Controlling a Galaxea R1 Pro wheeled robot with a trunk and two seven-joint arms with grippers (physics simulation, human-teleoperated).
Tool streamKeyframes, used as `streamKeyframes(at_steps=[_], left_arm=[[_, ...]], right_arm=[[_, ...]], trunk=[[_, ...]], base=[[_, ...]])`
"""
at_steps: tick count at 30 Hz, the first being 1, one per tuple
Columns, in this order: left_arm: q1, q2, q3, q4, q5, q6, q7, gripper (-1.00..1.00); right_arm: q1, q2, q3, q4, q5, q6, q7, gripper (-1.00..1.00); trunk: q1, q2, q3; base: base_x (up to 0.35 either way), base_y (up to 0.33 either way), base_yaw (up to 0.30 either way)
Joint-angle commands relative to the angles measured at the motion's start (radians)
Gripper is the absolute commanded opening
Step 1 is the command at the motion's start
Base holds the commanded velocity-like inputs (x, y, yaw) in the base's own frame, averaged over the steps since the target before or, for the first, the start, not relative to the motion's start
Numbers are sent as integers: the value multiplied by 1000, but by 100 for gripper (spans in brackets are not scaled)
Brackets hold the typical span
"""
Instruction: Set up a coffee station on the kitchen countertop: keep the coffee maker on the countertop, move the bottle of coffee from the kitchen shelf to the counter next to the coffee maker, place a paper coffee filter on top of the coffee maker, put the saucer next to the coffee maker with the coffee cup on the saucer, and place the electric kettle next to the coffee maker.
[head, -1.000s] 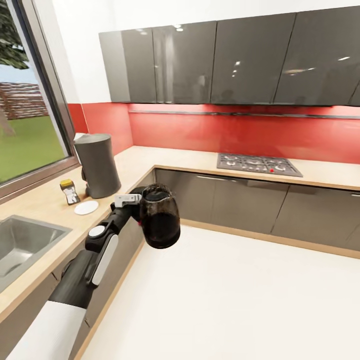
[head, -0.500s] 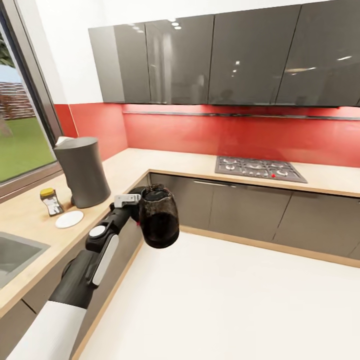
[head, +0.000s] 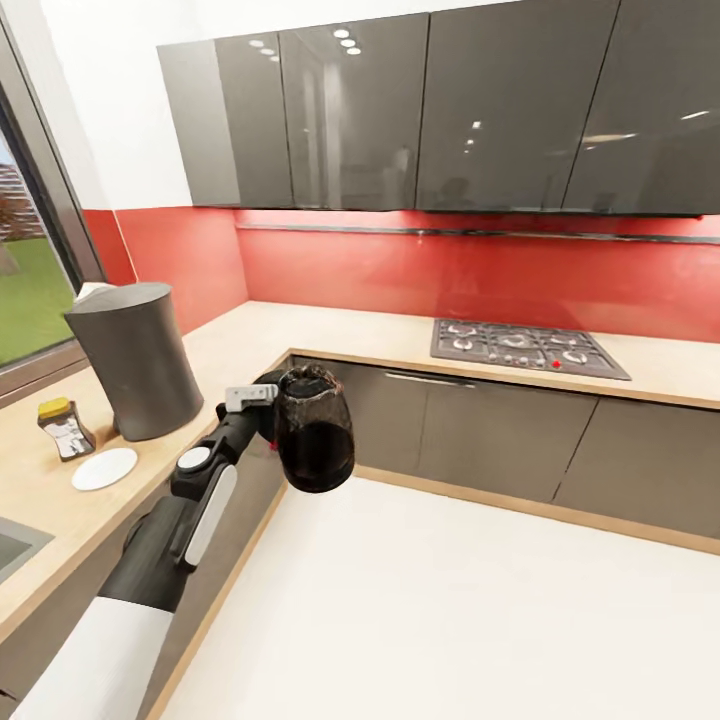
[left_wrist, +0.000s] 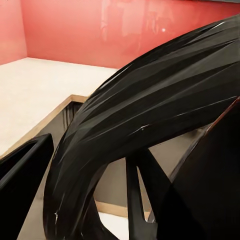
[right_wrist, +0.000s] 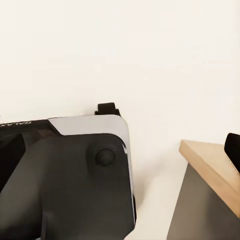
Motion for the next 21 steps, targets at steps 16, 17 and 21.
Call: streamKeyframes(at_steps=[16,17,21], left_arm=[[-90,0,0,-3,11,91,42,-100],[-91,-1,0,-3,11,91,42,-100],[-86,0,2,-3,13,90,42,-100]], right_arm=[[0,0,9,-3,-9,7,-3,100],[0,0,9,-3,-9,7,-3,100],[0,0,9,-1,-8,7,-3,100]], trunk=[[1,-2,-2],[1,-2,-2],[1,-2,-2]], base=[[326,0,0],[327,0,0],[327,0,0]])
